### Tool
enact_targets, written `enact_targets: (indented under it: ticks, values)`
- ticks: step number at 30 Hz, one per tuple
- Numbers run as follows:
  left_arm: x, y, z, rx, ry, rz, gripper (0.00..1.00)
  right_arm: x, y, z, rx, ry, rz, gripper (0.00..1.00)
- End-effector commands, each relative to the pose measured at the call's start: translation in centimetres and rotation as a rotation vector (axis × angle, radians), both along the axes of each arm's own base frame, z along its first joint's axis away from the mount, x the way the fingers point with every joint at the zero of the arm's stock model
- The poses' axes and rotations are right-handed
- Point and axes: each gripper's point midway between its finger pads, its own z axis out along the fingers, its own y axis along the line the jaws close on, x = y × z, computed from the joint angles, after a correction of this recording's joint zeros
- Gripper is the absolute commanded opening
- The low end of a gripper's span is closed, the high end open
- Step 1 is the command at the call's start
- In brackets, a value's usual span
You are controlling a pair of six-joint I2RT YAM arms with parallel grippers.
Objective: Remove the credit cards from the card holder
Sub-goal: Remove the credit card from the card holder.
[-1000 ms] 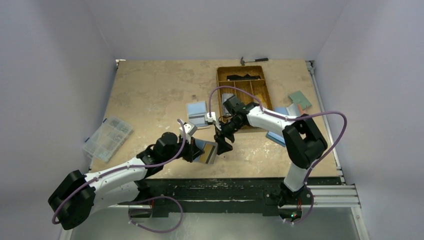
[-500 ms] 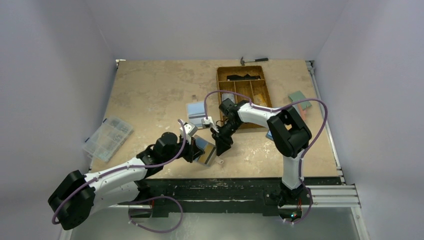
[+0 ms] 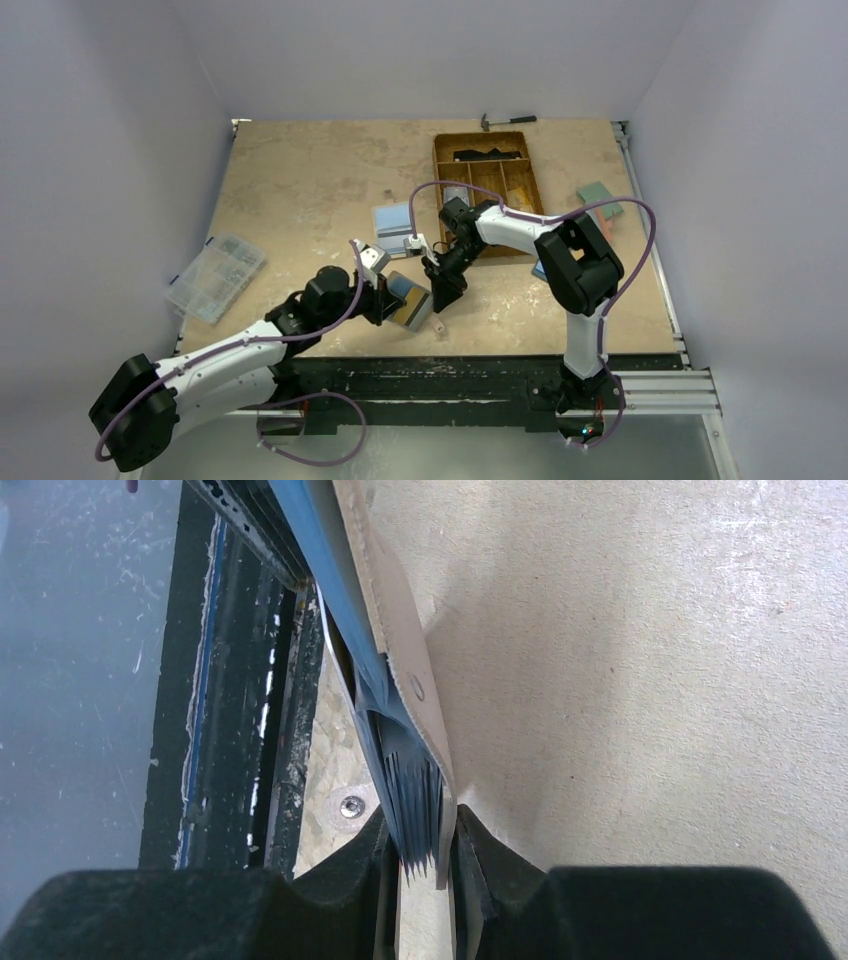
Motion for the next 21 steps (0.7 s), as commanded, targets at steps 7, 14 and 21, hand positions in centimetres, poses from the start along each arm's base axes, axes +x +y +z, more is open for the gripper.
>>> enact_targets:
  ticks: [7, 14, 21]
  values:
    - [1.4, 0.9, 2.8, 0.002, -0.051, 0.089, 0.0, 1.2, 0.0, -0.1, -0.032, -0.041, -0.005, 0.0]
    - [1.6, 1.9, 3.2, -0.007, -0.018, 0.164, 0.0, 0.5, -0.2, -1.4, -0.098, 0.069, -0.004, 0.06]
    - [1.6, 2.6, 3.9, -0.024, -0.017, 0.206, 0.0, 0.7, -0.2, -1.5, -0.111, 0.074, -0.035, 0.22]
